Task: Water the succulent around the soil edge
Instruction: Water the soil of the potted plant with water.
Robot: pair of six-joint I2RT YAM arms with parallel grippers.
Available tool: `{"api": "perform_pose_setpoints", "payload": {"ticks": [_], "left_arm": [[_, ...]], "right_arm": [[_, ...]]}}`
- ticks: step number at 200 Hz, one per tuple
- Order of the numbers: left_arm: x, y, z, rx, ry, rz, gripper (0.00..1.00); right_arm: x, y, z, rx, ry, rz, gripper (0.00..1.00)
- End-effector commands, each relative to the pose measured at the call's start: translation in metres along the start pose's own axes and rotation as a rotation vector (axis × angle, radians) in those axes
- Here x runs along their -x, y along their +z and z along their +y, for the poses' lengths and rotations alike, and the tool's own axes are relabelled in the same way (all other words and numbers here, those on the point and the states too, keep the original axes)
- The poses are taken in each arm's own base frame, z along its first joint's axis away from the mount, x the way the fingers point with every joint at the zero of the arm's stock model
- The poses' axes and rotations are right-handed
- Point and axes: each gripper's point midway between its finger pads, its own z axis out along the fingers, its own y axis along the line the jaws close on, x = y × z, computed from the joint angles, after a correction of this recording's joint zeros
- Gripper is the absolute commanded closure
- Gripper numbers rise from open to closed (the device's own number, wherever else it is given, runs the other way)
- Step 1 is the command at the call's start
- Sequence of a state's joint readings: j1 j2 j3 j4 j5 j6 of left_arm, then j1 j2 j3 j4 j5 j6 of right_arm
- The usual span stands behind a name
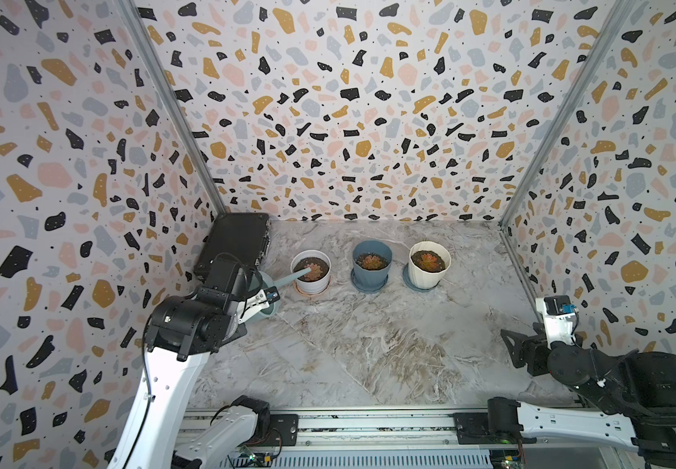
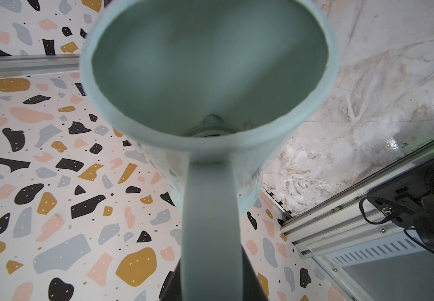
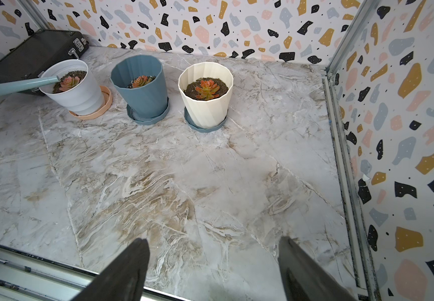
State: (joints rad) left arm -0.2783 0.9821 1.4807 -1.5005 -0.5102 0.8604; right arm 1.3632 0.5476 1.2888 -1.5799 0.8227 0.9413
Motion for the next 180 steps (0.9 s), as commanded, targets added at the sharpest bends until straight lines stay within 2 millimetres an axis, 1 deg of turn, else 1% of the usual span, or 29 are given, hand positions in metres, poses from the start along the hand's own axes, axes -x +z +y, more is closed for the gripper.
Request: {"api": "perform_pose_setpoints", "payload": {"ticks": [1, 31, 56, 69, 82, 94, 134, 180], "left_arm": [[0.004, -0.004, 0.013, 0.071, -0.02, -0.025, 1.0], [0.008, -0.005, 0.018, 0.087, -0.016, -0.043, 1.0], [0.016, -0.007, 0.024, 0.105, 0.006, -0.068, 1.0], [0.018, -0.01, 0.026, 0.108, 0.018, -0.074, 1.0], [0.021, -0.012, 0.028, 0.113, 0.03, -0.077, 1.0], [0.023, -0.013, 0.03, 0.117, 0.038, -0.081, 1.0], [0.029, -0.01, 0.032, 0.117, 0.063, -0.084, 1.0], [0.034, -0.009, 0.034, 0.117, 0.076, -0.089, 1.0]], "right_arm": [[-0.024, -0.002, -0.035, -0.133, -0.175, 0.096, 0.15], [-0.025, -0.001, -0.034, -0.137, -0.179, 0.099, 0.15], [-0.025, -0.001, -0.034, -0.139, -0.179, 0.1, 0.14], [-0.025, -0.001, -0.034, -0.14, -0.183, 0.103, 0.11], [-0.025, -0.001, -0.033, -0.142, -0.185, 0.103, 0.04], [-0.024, -0.001, -0.033, -0.143, -0.188, 0.105, 0.0], [-0.024, 0.0, -0.028, -0.142, -0.214, 0.124, 0.0], [-0.025, -0.002, -0.026, -0.1, -0.218, 0.124, 0.01]]}}
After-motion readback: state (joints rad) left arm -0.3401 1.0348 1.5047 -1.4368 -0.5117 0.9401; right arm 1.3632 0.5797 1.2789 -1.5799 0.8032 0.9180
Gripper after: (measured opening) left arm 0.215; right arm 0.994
